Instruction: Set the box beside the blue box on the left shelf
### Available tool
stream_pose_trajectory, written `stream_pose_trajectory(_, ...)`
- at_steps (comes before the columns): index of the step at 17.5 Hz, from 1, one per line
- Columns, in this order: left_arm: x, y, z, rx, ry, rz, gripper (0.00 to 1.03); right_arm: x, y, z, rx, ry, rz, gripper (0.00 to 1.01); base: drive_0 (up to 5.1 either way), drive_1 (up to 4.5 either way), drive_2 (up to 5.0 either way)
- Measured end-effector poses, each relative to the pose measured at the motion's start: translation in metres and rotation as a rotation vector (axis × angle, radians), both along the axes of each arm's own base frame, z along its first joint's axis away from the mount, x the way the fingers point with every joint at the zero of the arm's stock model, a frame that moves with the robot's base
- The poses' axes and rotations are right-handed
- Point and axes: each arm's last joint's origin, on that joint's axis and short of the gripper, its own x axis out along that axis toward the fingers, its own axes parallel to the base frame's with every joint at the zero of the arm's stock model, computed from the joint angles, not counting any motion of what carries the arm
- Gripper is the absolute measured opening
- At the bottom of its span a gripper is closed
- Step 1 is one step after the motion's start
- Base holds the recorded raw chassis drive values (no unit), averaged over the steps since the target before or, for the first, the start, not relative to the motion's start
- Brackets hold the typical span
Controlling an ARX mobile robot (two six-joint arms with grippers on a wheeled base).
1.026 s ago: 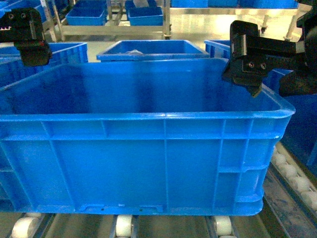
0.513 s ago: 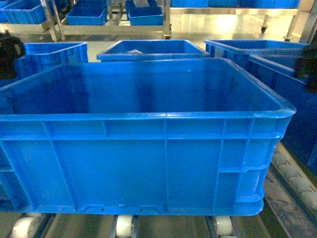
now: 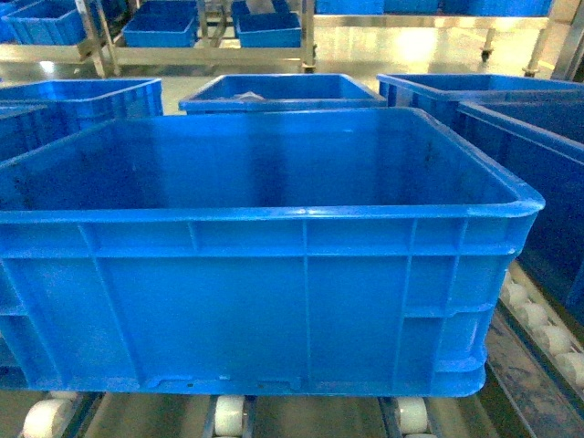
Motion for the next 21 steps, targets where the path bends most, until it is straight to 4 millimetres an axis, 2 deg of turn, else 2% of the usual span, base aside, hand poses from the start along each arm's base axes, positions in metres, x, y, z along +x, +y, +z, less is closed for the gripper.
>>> stream_pose_trajectory(3,-0.020,0.000,-0.006,0.000,-0.043,0.001,0.02,-0.018,-0.014,-0.004,0.001,-0.037,-0.013,0.01,0.0,0.00,0.0)
stream_pose_trajectory(5,-0.031,0.000,-0.019,0.000,0.027,-0.001,0.02,-0.028,-0.013,-0.019,0.001,0.026,0.002,0.01,0.0,0.00,0.0)
stream_pose_trajectory(8,-0.041,0.000,-0.011,0.000,-0.006,-0.001,0.02,-0.038,-0.013,-0.010,0.001,-0.018,0.003,0.01,0.0,0.00,0.0)
stream_pose_trajectory(21,-0.066,0.000,-0.005,0.000,-0.031,-0.001,0.02,-0.061,-0.013,-0.006,0.001,-0.032,0.003,0.01,0.0,0.00,0.0)
